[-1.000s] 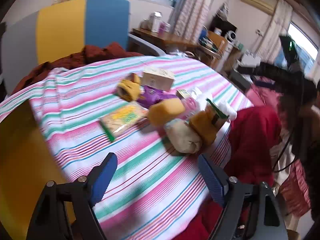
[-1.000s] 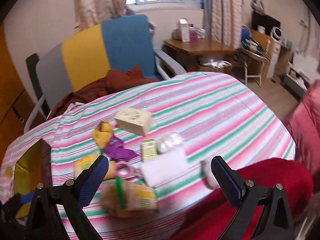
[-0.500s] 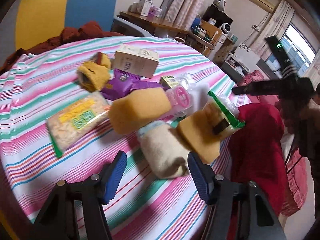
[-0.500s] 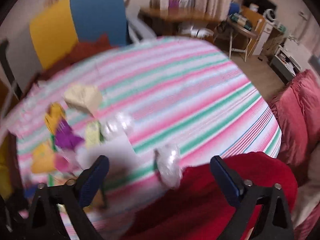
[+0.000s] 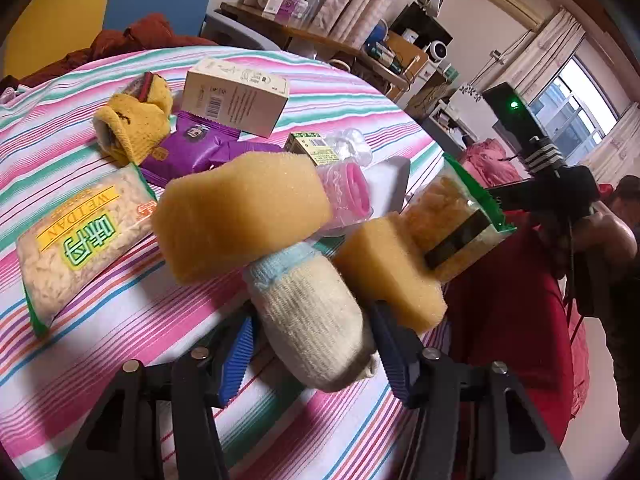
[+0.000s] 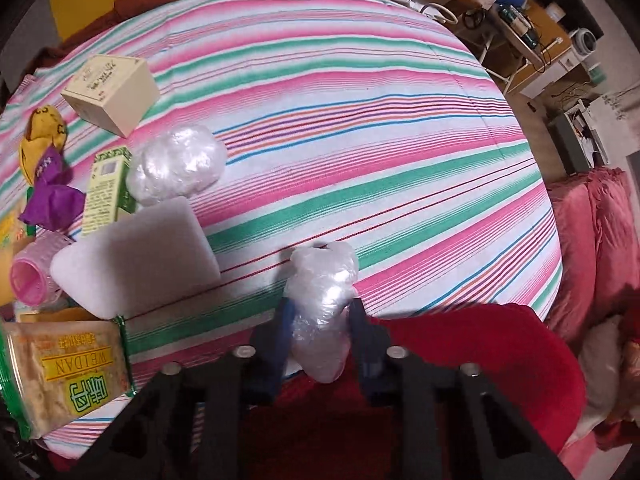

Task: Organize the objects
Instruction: 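Grasp the cream knit sock with left tool while right tool grasps the plastic-wrapped item, then carry sock and wrapped item into the gold tray and open both tools, then move both tools back to the items and reach for sponge and pink roller, then grasp the yellow sponge block with left tool while right tool grasps the pink roller, then place sponge block and pink roller into the gold tray, opening both tools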

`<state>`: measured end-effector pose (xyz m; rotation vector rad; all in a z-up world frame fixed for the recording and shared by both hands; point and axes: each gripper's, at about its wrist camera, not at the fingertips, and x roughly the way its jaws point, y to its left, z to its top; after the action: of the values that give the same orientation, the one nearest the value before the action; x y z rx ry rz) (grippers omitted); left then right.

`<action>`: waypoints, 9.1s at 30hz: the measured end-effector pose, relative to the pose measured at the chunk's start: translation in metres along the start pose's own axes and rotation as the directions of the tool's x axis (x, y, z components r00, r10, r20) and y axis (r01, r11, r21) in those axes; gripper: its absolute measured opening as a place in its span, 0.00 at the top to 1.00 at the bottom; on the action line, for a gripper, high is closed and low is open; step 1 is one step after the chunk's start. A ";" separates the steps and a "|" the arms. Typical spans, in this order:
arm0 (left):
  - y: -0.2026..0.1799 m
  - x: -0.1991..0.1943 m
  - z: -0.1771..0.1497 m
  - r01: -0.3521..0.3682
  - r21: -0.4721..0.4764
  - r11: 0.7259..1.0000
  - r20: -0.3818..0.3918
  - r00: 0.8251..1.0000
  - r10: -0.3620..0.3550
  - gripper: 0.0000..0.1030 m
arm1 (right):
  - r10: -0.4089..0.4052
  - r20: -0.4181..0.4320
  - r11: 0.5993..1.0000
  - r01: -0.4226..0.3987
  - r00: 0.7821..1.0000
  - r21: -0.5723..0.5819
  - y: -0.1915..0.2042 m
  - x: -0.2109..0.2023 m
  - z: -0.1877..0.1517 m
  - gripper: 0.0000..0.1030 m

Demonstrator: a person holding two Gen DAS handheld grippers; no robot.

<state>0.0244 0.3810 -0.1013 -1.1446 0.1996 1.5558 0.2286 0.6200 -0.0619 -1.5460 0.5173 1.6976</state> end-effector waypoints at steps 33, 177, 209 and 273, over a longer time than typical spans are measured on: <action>0.065 -0.222 -0.079 -0.274 -0.240 0.931 0.330 0.879 0.344 0.48 | 0.286 0.460 0.950 -0.186 0.840 -0.251 0.139 -0.151 -0.038 0.77; 0.022 -0.055 -0.007 -0.151 0.074 0.986 0.028 0.988 0.149 0.57 | 0.542 0.352 0.828 -0.558 0.763 -0.064 0.123 -0.074 -0.035 0.13; 0.047 -0.049 0.003 -0.038 -0.044 0.998 0.083 0.996 0.041 0.76 | 0.489 0.173 0.872 -0.480 0.855 -0.091 0.150 -0.040 -0.022 0.48; 0.176 -0.317 -0.082 -0.355 -0.479 0.802 0.356 0.757 0.548 0.69 | 0.777 0.201 0.608 -0.628 0.597 -0.487 0.313 -0.172 -0.064 0.63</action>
<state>-0.1117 0.0546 0.0143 -0.9977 -0.1897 2.3638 0.0284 0.3321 0.0308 -1.2168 0.6934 2.8218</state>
